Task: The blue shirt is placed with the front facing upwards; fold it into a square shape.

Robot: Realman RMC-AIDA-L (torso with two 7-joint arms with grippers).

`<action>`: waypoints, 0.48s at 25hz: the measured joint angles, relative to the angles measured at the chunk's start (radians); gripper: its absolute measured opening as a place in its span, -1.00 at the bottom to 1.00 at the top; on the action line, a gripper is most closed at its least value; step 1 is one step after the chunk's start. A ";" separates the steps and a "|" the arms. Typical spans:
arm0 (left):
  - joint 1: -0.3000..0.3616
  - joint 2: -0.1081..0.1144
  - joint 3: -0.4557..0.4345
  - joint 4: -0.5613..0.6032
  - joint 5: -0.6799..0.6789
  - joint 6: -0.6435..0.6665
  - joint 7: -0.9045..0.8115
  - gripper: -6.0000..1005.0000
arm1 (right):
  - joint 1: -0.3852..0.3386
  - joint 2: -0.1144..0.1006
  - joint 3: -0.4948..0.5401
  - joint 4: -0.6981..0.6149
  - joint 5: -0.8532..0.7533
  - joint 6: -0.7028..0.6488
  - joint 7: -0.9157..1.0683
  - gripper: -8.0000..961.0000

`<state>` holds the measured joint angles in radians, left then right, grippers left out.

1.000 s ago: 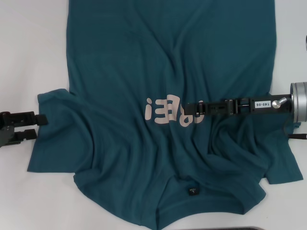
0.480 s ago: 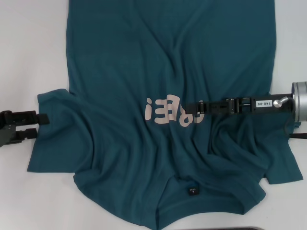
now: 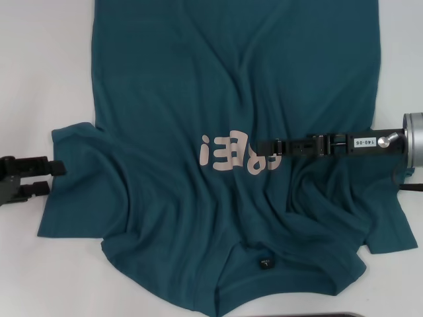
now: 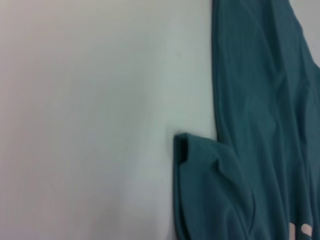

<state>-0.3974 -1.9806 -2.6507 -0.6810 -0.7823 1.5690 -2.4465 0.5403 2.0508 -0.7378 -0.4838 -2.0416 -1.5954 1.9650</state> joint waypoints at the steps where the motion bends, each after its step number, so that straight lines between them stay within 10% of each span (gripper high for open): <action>1: -0.001 -0.001 0.000 0.000 0.005 0.000 -0.001 0.37 | 0.000 0.000 0.000 0.000 0.000 0.000 0.000 0.80; 12: -0.017 -0.012 0.013 0.002 0.012 0.006 -0.001 0.37 | -0.005 0.000 0.000 0.000 0.000 0.000 0.000 0.80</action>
<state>-0.4149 -1.9927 -2.6377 -0.6793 -0.7707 1.5754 -2.4474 0.5354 2.0509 -0.7378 -0.4842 -2.0417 -1.5954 1.9650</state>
